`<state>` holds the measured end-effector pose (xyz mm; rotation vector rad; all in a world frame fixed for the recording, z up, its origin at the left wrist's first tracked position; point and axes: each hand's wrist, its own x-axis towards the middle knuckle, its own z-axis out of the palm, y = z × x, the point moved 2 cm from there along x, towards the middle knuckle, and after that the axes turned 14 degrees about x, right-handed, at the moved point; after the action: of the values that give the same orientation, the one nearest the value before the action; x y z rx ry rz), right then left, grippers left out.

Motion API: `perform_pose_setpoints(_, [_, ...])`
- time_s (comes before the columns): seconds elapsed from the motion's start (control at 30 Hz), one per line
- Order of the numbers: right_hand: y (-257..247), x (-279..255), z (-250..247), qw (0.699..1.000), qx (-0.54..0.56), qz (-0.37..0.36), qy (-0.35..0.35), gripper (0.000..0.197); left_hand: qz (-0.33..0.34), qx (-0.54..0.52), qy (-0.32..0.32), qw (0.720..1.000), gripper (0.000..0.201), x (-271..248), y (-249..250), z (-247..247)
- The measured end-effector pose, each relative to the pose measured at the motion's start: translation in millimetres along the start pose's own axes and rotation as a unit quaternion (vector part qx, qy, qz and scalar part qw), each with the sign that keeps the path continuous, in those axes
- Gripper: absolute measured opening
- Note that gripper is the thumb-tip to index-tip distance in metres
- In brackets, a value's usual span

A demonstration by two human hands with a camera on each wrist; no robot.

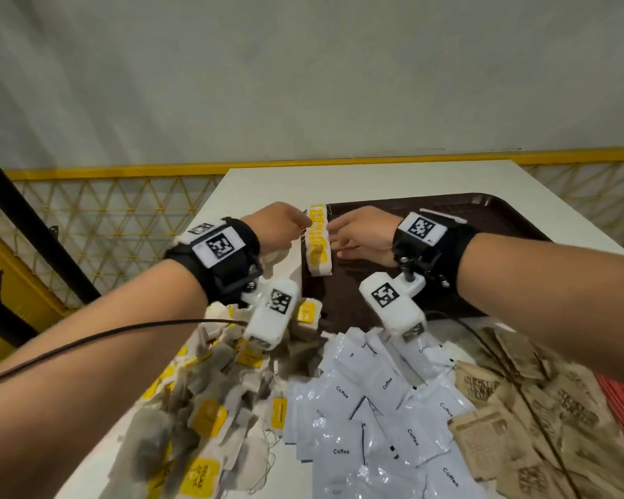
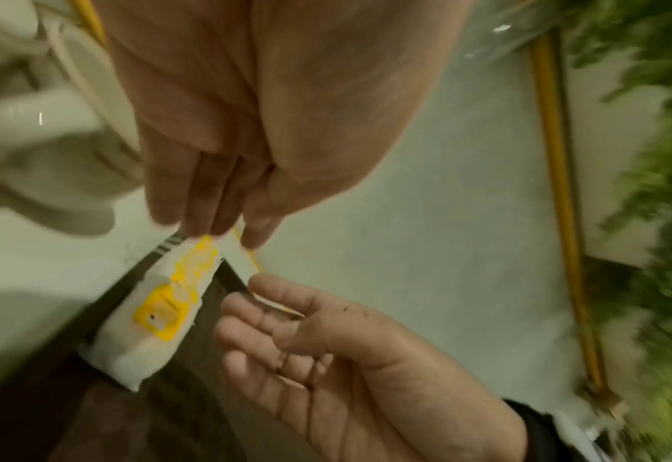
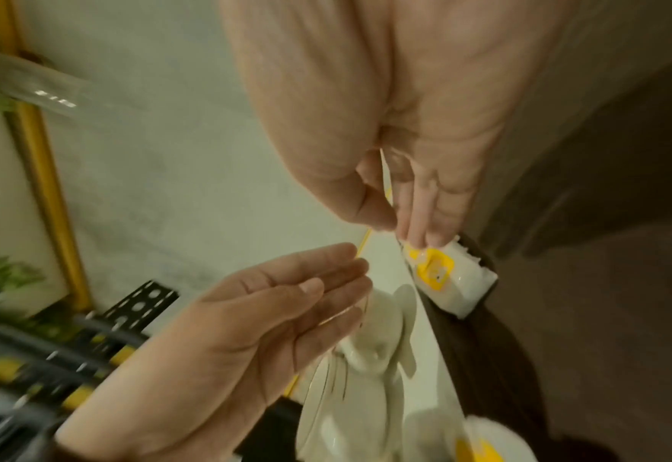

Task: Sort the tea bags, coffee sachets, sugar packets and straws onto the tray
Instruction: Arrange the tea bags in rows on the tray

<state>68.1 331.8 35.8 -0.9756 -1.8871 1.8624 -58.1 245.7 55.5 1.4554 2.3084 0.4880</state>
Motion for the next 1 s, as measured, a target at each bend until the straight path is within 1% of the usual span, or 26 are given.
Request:
perform_pose_setpoints(0.03, [2,-9,3,0.998,0.061,0.018,-0.024,0.026,0.007,-0.010,-0.033,0.999,0.030,-12,-5,-3])
perform_pose_setpoints(0.07, [4,-18,8,0.997,0.030,0.024,-0.060,0.024,0.013,-0.016,-0.073,0.997,0.025,-25,-10,-6])
perform_pose_setpoints(0.1, [6,-29,15,0.993,-0.025,0.025,-0.109,0.024,0.013,-0.019,-0.115,0.993,0.021,-37,-17,-7])
perform_pose_setpoints(0.13, [6,-38,21,0.982,-0.115,0.013,-0.147,0.027,0.012,-0.015,-0.150,0.989,0.019,-49,-23,-7])
perform_pose_setpoints(0.17, [7,-45,27,0.963,-0.210,0.003,-0.170,0.033,0.012,0.014,-0.168,0.986,0.018,-58,-29,-6])
perform_pose_setpoints(0.23, [11,-50,38,0.910,-0.374,-0.030,-0.176,0.048,0.024,0.128,-0.170,0.977,0.023,-68,-39,-2])
perform_pose_setpoints(0.27, [13,-50,46,0.891,-0.419,-0.055,-0.165,0.052,0.026,0.179,-0.164,0.970,0.029,-70,-43,1])
perform_pose_setpoints(0.3, [14,-50,53,0.885,-0.434,-0.076,-0.153,0.052,0.024,0.202,-0.164,0.965,0.033,-71,-44,6])
perform_pose_setpoints(0.37, [15,-48,61,0.896,-0.413,-0.086,-0.135,0.042,0.020,0.196,-0.171,0.965,0.040,-70,-45,15])
perform_pose_setpoints(0.43, [14,-48,65,0.906,-0.392,-0.083,-0.135,0.029,0.027,0.208,-0.153,0.966,0.042,-69,-41,20])
perform_pose_setpoints(0.5, [12,-51,65,0.908,-0.380,-0.074,-0.158,0.020,0.040,0.232,-0.128,0.963,0.032,-64,-38,22])
perform_pose_setpoints(0.57, [10,-55,64,0.910,-0.368,-0.065,-0.179,0.015,0.034,0.229,-0.115,0.966,0.023,-60,-34,22])
perform_pose_setpoints(0.67, [2,-61,56,0.919,-0.346,-0.079,-0.173,0.007,0.035,0.193,-0.066,0.978,0.012,-56,-32,19])
perform_pose_setpoints(0.7, [-1,-64,51,0.924,-0.333,-0.088,-0.165,0.007,0.038,0.170,-0.049,0.983,0.006,-56,-32,16])
perform_pose_setpoints(0.73, [-4,-67,46,0.932,-0.312,-0.094,-0.156,0.007,0.041,0.137,-0.031,0.989,0.006,-57,-31,12])
perform_pose_setpoints(0.8, [-9,-74,34,0.952,-0.250,-0.102,-0.142,0.003,0.044,0.048,-0.004,0.998,0.022,-59,-30,3])
perform_pose_setpoints(0.83, [-11,-78,29,0.962,-0.208,-0.108,-0.136,0.002,0.051,0.010,0.003,0.999,0.026,-61,-28,-1])
perform_pose_setpoints(0.87, [-13,-82,24,0.971,-0.164,-0.115,-0.129,0.005,0.062,-0.018,0.008,0.998,0.025,-64,-24,-5])
perform_pose_setpoints(0.93, [-17,-91,15,0.982,-0.078,-0.131,-0.111,0.008,0.079,-0.083,0.006,0.993,0.013,-71,-15,-9])
perform_pose_setpoints(1.0, [-18,-104,9,0.982,-0.010,-0.155,-0.108,0.008,0.102,-0.178,-0.014,0.979,0.008,-78,-5,-7])
